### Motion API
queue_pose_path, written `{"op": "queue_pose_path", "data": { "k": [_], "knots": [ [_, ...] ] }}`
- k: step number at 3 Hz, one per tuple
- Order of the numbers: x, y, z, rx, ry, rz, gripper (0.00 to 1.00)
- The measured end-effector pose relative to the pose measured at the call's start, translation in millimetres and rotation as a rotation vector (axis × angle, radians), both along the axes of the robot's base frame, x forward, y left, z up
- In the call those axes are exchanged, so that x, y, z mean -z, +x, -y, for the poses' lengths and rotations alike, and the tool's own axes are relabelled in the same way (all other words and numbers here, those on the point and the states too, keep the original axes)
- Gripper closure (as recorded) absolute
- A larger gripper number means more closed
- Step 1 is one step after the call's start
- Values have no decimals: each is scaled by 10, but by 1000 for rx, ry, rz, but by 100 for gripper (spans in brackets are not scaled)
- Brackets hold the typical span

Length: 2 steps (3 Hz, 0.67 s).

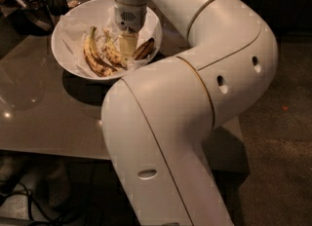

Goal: Pick banana from white bowl

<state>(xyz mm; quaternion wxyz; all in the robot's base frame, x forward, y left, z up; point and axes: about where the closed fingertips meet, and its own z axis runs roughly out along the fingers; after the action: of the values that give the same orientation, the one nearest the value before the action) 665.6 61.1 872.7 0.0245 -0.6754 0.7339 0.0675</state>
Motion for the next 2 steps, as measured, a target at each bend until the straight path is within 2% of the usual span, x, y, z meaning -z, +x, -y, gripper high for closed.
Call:
{"op": "queue_pose_path", "data": {
  "k": [1, 2],
  "knots": [
    [41, -5, 10, -7, -6, -10, 43],
    [41, -5, 10, -7, -6, -10, 62]
  ]
}}
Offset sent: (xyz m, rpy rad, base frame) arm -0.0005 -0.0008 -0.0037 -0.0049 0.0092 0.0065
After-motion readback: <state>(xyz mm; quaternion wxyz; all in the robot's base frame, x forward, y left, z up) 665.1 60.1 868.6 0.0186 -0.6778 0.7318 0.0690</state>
